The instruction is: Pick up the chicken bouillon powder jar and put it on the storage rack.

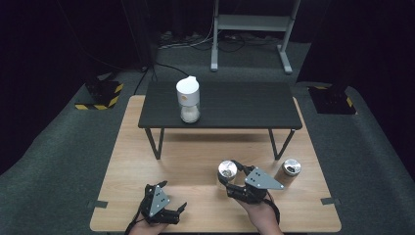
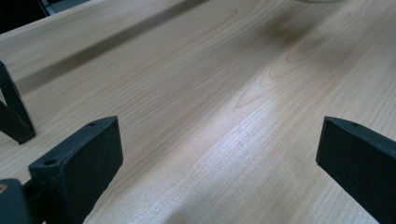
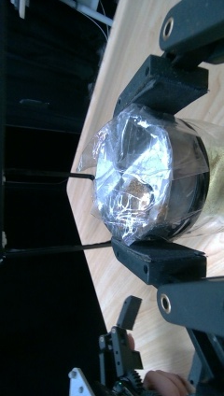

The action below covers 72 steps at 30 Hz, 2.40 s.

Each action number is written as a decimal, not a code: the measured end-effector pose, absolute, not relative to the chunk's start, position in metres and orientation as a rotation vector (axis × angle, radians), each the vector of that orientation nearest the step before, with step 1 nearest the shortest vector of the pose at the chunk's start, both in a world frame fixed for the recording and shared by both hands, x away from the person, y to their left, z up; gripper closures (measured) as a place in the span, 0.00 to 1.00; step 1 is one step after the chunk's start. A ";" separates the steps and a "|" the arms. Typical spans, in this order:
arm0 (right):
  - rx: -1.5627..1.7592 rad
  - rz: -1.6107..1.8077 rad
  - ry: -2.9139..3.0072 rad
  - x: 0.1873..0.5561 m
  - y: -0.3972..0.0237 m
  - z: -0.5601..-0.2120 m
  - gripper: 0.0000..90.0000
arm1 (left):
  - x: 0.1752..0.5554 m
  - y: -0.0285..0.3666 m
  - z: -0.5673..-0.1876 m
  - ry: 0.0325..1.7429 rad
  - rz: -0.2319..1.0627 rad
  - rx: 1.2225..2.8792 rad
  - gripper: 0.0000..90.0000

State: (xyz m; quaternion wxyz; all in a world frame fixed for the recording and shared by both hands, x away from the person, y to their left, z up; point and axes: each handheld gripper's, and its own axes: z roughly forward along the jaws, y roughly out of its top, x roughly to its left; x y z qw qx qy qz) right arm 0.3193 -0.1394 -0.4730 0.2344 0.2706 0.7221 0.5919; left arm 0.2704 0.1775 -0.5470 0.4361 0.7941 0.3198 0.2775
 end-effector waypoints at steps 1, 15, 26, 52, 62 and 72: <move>0.744 1.618 1.980 0.320 -0.140 -0.471 0.38 | 0.270 0.178 -0.547 0.796 0.689 1.976 0.01; 0.730 1.625 1.920 0.323 -0.151 -0.445 0.38 | 0.270 0.178 -0.547 0.796 0.686 1.976 0.01; 0.711 1.624 1.894 0.324 -0.156 -0.430 0.38 | 0.270 0.179 -0.547 0.801 0.684 1.974 0.01; 0.690 1.652 1.825 0.330 -0.159 -0.397 0.38 | 0.270 0.177 -0.547 0.789 0.683 1.990 0.01; 0.680 1.644 1.811 0.336 -0.158 -0.385 0.38 | 0.270 0.177 -0.547 0.790 0.684 1.990 0.01; 0.677 1.656 1.794 0.341 -0.156 -0.373 0.38 | 0.271 0.178 -0.547 0.797 0.677 1.984 0.01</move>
